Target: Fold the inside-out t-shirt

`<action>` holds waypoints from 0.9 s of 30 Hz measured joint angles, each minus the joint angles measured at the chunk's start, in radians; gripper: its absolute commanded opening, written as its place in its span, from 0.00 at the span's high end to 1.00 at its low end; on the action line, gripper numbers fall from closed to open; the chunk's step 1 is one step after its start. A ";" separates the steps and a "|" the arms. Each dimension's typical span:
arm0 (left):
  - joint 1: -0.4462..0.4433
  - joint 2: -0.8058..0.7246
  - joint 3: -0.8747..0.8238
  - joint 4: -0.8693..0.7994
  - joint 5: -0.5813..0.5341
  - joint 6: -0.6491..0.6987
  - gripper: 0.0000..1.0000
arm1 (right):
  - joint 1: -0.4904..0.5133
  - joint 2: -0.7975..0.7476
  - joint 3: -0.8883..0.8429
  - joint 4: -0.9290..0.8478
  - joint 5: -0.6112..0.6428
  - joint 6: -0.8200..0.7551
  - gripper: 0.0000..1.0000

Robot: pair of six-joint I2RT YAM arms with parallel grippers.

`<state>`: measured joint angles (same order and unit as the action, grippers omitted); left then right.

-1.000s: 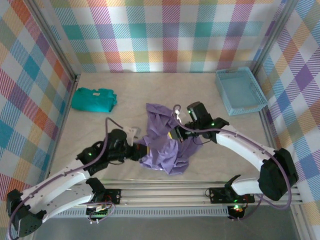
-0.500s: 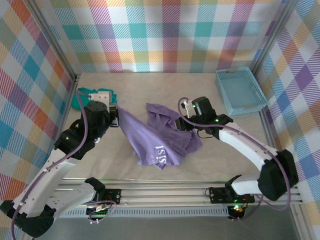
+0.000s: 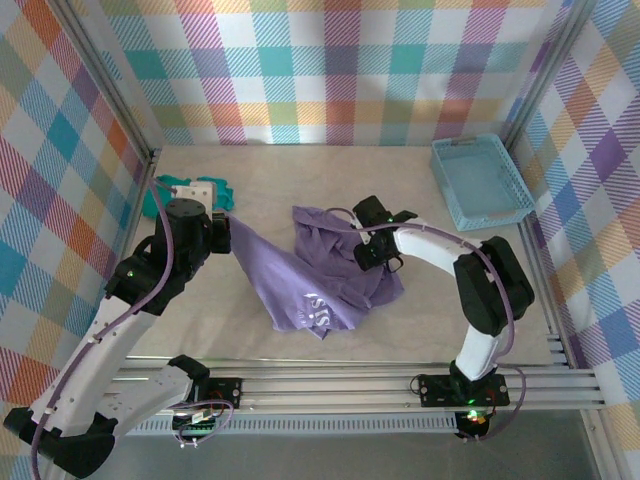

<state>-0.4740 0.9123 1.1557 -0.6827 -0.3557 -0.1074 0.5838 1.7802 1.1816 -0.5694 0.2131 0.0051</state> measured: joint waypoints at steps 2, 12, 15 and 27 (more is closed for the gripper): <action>0.005 0.000 0.000 0.000 0.007 0.000 1.00 | 0.000 0.019 0.006 -0.006 0.008 -0.005 0.76; 0.032 -0.001 0.002 0.000 0.034 -0.004 1.00 | -0.002 0.024 0.006 -0.062 0.010 -0.017 0.53; 0.032 -0.001 0.003 0.000 0.043 -0.005 1.00 | -0.002 0.025 0.006 -0.077 0.010 -0.019 0.57; 0.052 0.006 0.028 -0.021 0.049 -0.015 1.00 | -0.013 0.013 0.003 -0.097 0.000 -0.025 1.00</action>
<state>-0.4221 0.9180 1.1835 -0.7036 -0.3069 -0.1226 0.5709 1.7927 1.1843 -0.6666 0.2134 -0.0200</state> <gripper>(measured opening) 0.052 0.067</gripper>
